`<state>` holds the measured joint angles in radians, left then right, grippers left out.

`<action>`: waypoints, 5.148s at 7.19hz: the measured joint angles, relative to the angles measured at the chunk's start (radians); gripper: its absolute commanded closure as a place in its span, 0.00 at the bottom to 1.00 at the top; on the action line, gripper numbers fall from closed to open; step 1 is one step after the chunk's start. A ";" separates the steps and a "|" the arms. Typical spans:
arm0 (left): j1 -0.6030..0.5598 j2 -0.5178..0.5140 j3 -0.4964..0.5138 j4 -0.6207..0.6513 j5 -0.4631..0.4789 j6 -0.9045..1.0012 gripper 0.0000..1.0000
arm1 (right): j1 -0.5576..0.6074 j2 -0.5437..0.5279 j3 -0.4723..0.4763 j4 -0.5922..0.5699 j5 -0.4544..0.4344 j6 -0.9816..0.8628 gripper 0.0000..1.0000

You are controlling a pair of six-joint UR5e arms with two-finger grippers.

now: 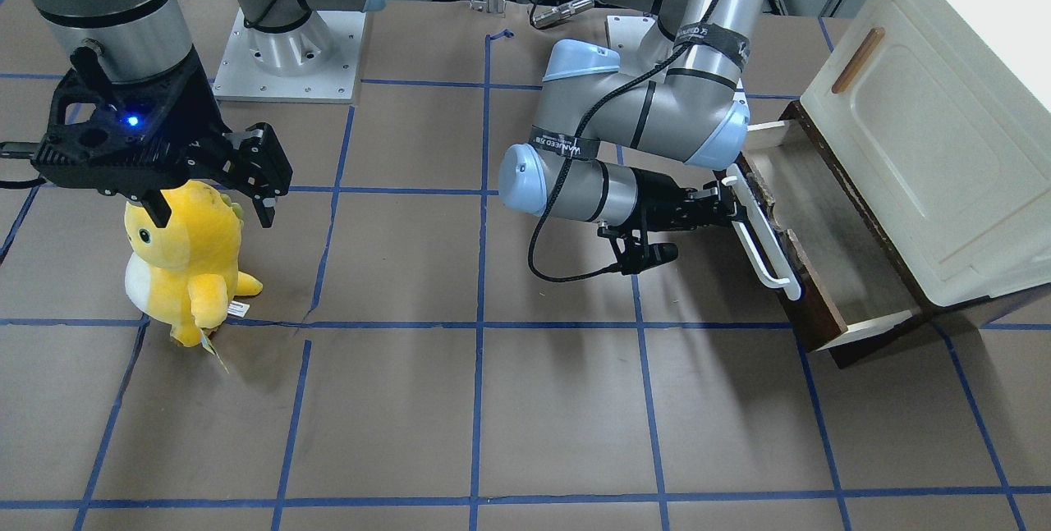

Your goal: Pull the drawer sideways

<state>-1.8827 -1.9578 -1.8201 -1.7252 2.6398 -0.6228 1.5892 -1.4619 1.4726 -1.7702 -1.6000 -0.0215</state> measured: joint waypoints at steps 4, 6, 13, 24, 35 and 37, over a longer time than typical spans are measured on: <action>-0.007 0.011 0.010 0.000 -0.004 0.006 0.00 | 0.000 0.000 0.000 0.000 0.001 0.000 0.00; -0.008 0.059 0.073 -0.004 -0.104 0.019 0.00 | 0.000 0.000 0.000 0.000 0.000 0.000 0.00; 0.169 0.448 0.299 -0.071 -0.735 0.218 0.00 | 0.000 0.000 0.000 0.000 0.001 0.000 0.00; 0.356 0.450 0.285 0.095 -1.034 0.382 0.00 | 0.000 0.000 0.000 0.000 0.000 0.000 0.00; 0.296 0.405 0.278 0.147 -1.038 0.426 0.00 | 0.000 0.000 0.000 0.000 0.000 0.000 0.00; 0.290 0.398 0.277 0.153 -1.040 0.479 0.00 | 0.000 0.000 0.000 0.000 0.000 0.000 0.00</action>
<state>-1.5931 -1.5599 -1.5430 -1.5724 1.5995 -0.1436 1.5892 -1.4619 1.4726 -1.7702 -1.5995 -0.0215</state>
